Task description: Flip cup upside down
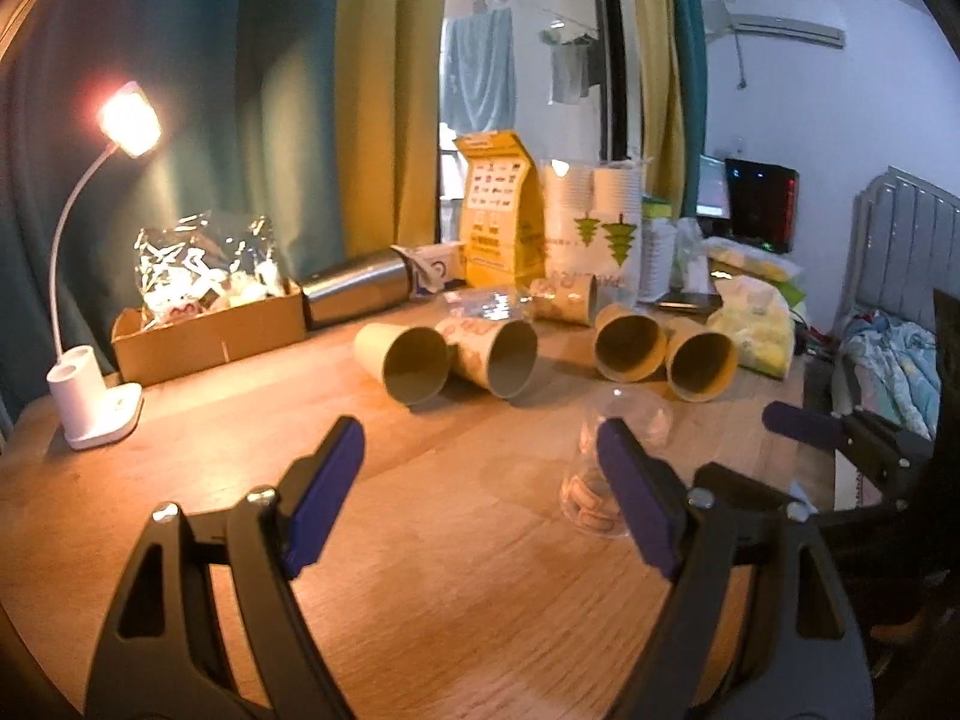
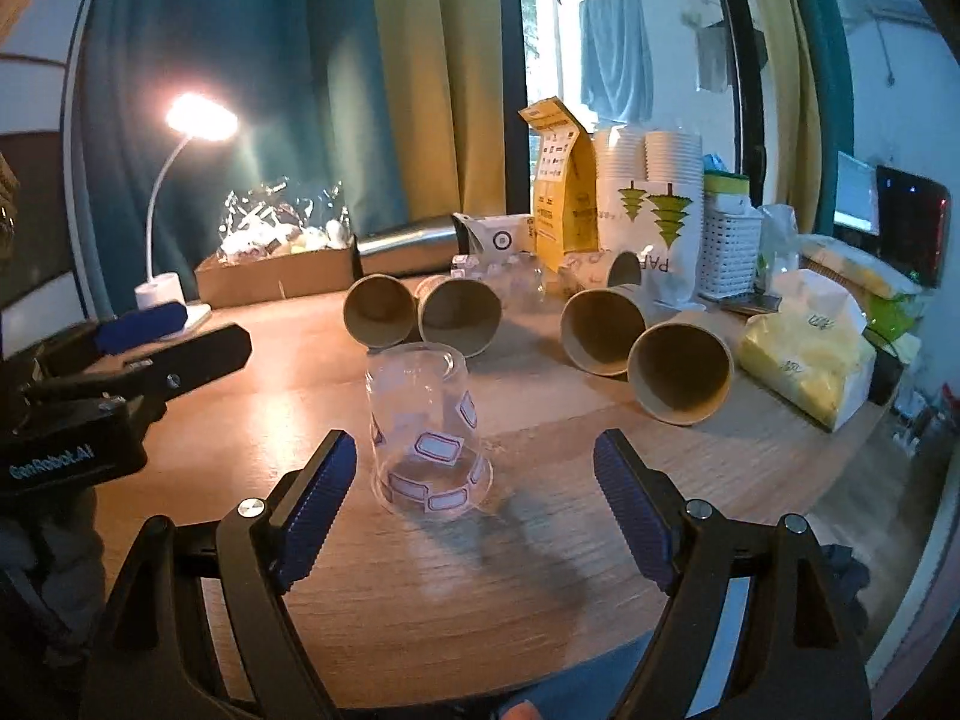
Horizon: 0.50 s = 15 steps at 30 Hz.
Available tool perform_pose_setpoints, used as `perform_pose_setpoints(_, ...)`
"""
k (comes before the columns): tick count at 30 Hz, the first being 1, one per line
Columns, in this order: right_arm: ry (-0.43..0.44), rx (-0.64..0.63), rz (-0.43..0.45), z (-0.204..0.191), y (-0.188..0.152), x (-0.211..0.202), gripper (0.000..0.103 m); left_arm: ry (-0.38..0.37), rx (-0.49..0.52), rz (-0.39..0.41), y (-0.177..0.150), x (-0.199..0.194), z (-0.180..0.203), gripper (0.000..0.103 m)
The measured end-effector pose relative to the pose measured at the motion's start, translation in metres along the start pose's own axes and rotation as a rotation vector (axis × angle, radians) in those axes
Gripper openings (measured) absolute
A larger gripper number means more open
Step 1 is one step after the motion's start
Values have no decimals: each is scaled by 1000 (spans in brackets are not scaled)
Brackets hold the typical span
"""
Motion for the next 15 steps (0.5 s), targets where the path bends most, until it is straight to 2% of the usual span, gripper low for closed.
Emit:
perform_pose_setpoints(3, 9, 19, 8, 6, -2, -2, 84, 27, -24, -6, -2, -1, -6, 81)
perform_pose_setpoints(6, 9, 22, 2, 7, -4, -1, 84, 82, 0, 16, -1, -7, -5, 81)
perform_pose_setpoints(15, 11, 12, 4, 2, -6, -1, 84, 63, 4, 28, 1, -7, -2, 81)
Point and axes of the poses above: each gripper's, at about its wrist camera, not at the fingertips, and x roughly the way its jaws point, z to its right, y to its top, the point moved 7 cm from there along x, roughly the way its jaws point, and after that the axes turned 13 degrees about x, right-handed, at the moved point
